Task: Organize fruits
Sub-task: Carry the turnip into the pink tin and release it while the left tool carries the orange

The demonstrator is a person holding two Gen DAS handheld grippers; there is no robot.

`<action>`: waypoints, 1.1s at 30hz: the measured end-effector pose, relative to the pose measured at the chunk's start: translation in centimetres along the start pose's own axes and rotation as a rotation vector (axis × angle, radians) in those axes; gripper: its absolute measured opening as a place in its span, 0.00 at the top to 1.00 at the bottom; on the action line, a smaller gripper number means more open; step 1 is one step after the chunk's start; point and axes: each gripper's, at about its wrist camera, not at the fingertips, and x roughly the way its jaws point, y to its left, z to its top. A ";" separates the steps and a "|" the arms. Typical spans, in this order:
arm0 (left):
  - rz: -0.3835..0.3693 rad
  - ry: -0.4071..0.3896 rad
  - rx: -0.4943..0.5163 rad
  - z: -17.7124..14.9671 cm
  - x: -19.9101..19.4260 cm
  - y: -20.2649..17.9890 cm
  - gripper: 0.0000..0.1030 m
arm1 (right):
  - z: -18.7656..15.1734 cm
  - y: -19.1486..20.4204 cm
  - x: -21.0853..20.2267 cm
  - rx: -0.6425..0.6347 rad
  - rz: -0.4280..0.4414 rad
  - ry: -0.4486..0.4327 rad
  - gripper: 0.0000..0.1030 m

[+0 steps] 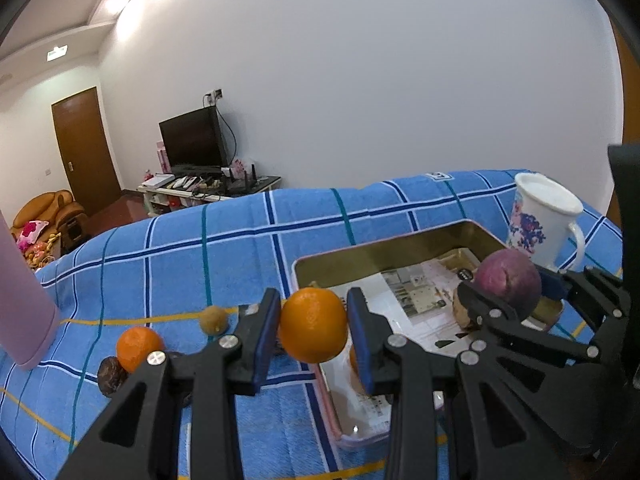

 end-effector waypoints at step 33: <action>0.104 -0.104 -0.003 0.2 -2.6 0.7 0.19 | 0.0 0.0 -0.8 -0.004 0.011 -0.031 0.37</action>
